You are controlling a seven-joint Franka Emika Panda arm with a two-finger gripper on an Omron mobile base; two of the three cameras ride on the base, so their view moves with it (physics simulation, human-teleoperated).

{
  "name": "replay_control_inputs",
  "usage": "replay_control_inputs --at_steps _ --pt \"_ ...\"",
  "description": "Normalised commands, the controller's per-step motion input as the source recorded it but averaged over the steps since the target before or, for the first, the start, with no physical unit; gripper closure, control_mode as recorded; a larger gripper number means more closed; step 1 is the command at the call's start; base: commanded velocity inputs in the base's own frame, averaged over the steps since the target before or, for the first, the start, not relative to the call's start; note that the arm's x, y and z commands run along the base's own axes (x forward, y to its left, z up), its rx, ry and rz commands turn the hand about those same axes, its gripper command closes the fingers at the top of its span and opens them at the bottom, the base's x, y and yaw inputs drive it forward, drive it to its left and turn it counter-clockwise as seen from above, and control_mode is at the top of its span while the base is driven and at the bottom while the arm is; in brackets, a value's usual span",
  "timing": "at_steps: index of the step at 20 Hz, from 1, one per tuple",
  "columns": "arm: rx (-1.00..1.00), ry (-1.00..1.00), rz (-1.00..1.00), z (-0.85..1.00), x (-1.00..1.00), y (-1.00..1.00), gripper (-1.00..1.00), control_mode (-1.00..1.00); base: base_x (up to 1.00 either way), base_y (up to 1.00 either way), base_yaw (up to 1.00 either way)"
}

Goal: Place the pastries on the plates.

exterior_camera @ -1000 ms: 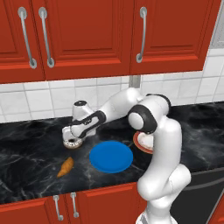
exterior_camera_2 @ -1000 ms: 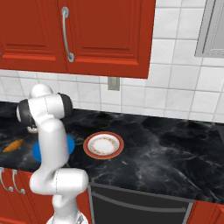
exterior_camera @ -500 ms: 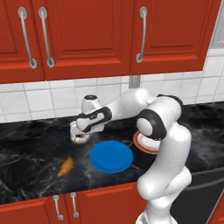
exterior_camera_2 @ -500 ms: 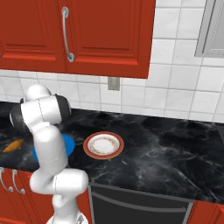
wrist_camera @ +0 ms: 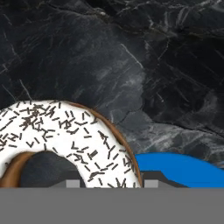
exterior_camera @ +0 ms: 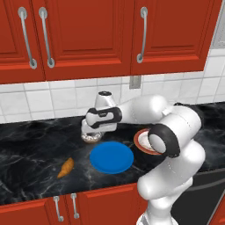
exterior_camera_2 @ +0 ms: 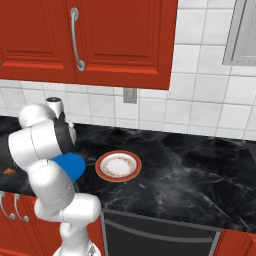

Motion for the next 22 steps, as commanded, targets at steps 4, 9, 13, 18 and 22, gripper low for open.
replay_control_inputs --at_steps 4,9,13,18,22 --pt "0.00 0.03 -0.06 0.10 -0.25 -0.50 1.00 -1.00 0.00 0.00 0.00" --pt "0.00 0.01 -0.05 0.03 -0.27 -0.56 1.00 -1.00 0.00 0.00 0.00" --pt "0.00 0.00 -0.04 0.00 -0.23 -0.61 1.00 -1.00 0.00 0.00 0.00" --pt "0.00 0.04 -0.04 0.04 -0.13 -0.71 1.00 -1.00 0.00 0.00 0.00" --pt "0.00 0.08 -0.05 0.07 -0.04 -0.75 1.00 -1.00 0.00 0.00 0.00"
